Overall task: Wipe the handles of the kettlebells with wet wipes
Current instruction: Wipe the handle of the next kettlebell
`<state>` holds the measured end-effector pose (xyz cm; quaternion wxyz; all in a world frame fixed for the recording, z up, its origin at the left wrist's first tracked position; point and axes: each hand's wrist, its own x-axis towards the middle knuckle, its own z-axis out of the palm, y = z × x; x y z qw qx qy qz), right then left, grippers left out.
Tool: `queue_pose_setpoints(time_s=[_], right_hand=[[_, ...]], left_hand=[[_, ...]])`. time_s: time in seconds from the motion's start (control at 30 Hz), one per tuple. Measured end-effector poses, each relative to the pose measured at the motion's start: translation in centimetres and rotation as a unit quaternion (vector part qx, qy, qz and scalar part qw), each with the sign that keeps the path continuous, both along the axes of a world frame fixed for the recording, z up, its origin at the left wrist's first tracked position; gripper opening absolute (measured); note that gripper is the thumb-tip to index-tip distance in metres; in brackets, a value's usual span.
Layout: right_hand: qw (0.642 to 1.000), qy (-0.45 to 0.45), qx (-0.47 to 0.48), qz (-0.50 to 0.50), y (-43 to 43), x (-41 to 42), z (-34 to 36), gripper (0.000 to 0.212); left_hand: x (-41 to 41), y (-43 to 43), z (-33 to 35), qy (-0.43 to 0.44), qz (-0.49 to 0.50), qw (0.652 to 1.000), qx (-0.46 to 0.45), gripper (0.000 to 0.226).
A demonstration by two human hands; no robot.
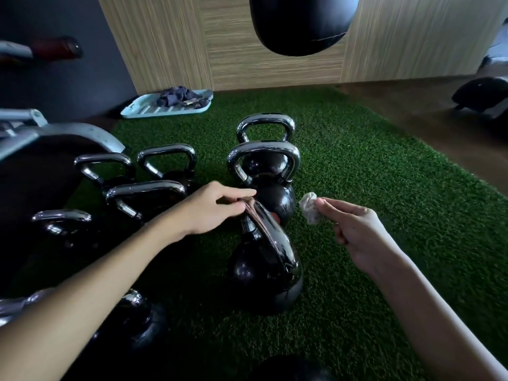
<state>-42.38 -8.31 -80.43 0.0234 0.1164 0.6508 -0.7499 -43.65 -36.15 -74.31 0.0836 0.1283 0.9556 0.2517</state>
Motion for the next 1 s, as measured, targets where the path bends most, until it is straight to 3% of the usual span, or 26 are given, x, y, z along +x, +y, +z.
queue_pose_setpoints(time_s=[0.03,0.13,0.17,0.23,0.27,0.37,0.47,0.53,0.6,0.83,0.93,1.0], right_hand=[[1.0,-0.003,-0.004,-0.002,0.0,-0.1,-0.1,0.025],[1.0,-0.007,-0.02,-0.008,0.0,-0.5,-0.2,0.035],[1.0,-0.006,-0.023,-0.01,0.1,-0.7,-0.2,0.036],[1.0,-0.005,-0.021,-0.008,0.3,-1.0,-0.1,0.033],[1.0,-0.004,-0.017,-0.006,0.3,-1.2,-0.1,0.03],[1.0,0.002,0.0,0.0,-0.4,-1.9,-0.3,0.025],[1.0,0.005,0.024,0.012,-2.0,-2.4,-0.1,0.019],[0.998,0.017,0.043,0.036,-3.2,-2.6,-0.1,0.022],[0.995,0.047,0.062,0.063,-4.6,-3.0,-0.2,0.02],[0.953,0.143,0.165,0.209,-11.1,-3.6,-2.9,0.021],[0.941,0.147,0.198,0.234,-12.6,-3.7,-3.8,0.041],[0.923,0.172,0.24,0.245,-13.3,-4.0,-4.4,0.05]], left_hand=[[0.5,1.0,0.1,-0.037,0.052,0.997,0.033,0.04],[1.8,2.9,0.0,-0.051,0.147,0.987,0.042,0.095],[1.9,3.4,-0.3,-0.047,0.168,0.984,0.033,0.095],[1.9,4.5,-0.4,-0.045,0.21,0.976,0.04,0.05],[2.1,5.2,-0.2,-0.045,0.21,0.975,0.054,0.042],[2.1,5.5,-0.9,-0.067,0.199,0.97,0.122,0.046],[1.7,5.0,-1.8,-0.068,0.258,0.949,0.166,0.035],[1.7,4.0,-2.4,-0.067,0.26,0.943,0.196,0.072],[2.2,2.4,-2.6,-0.055,0.264,0.942,0.202,0.09],[4.0,-3.7,-2.4,-0.082,0.22,0.953,0.192,0.09],[4.6,-5.5,-2.3,-0.098,0.189,0.954,0.211,0.078],[4.7,-6.6,-2.4,-0.11,0.168,0.959,0.202,0.095]])
